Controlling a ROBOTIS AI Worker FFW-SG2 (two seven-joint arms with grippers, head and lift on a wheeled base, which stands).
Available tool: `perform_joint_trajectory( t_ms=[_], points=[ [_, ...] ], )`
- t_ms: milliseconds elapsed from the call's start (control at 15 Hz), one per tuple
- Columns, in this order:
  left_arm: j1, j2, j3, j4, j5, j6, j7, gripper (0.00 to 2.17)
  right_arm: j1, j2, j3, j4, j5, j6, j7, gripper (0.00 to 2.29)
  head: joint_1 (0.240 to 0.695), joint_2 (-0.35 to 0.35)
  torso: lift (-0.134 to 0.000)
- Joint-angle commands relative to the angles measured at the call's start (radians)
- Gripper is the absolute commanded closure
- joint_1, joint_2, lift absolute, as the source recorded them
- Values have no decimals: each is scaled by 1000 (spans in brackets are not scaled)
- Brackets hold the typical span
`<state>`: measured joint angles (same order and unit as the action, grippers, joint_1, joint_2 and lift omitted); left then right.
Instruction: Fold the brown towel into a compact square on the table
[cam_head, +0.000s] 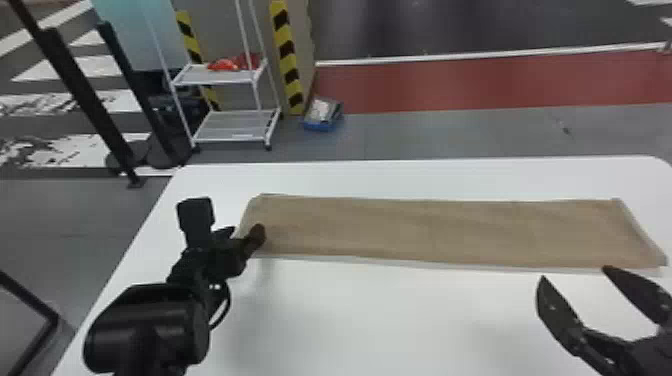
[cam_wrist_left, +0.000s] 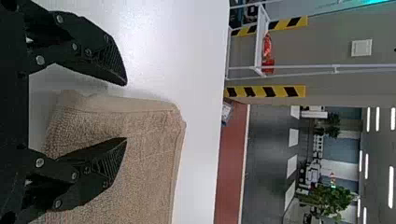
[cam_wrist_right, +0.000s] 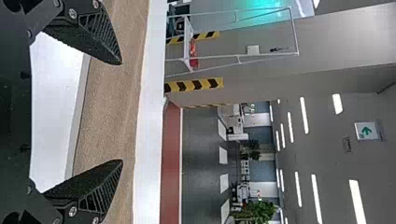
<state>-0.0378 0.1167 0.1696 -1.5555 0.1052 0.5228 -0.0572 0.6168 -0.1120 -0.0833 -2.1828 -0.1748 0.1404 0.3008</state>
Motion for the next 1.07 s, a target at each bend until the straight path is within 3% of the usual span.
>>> perform_joint_trajectory(
  t_ms=[0, 133, 267, 333, 600, 800, 867, 1000],
  points=[
    [-4, 0, -1, -2, -1, 38, -4, 664, -3, -2, -1, 0, 0, 0, 0, 147, 695, 163, -116],
    [-4, 0, 8, -6, 5, 53, -3, 1244, -6, -2, 0, 1, 0, 3, 0, 147, 695, 161, -116],
    [-1, 0, 16, -25, 8, 41, 10, 1696, -12, -2, 0, 9, -5, 3, 0, 147, 695, 163, -116],
    [2, -3, 28, -37, 8, 41, 37, 1821, -15, -3, -1, 11, -6, 3, 0, 147, 695, 165, -116],
    [65, 0, 71, -249, 33, 90, 43, 1818, -25, -3, -1, 14, -14, 3, 0, 147, 695, 193, -116],
    [75, -9, 68, -411, 70, 244, 43, 1818, -91, -2, -4, 21, 40, 6, -31, 147, 695, 197, -116],
    [73, -12, 62, -482, 87, 366, 46, 1818, -130, 0, -24, 26, 47, 46, -31, 147, 695, 182, -116],
    [73, -43, 15, -598, 88, 495, 49, 1814, -183, 0, -90, 35, 47, 77, -31, 147, 695, 146, -116]
  ],
)
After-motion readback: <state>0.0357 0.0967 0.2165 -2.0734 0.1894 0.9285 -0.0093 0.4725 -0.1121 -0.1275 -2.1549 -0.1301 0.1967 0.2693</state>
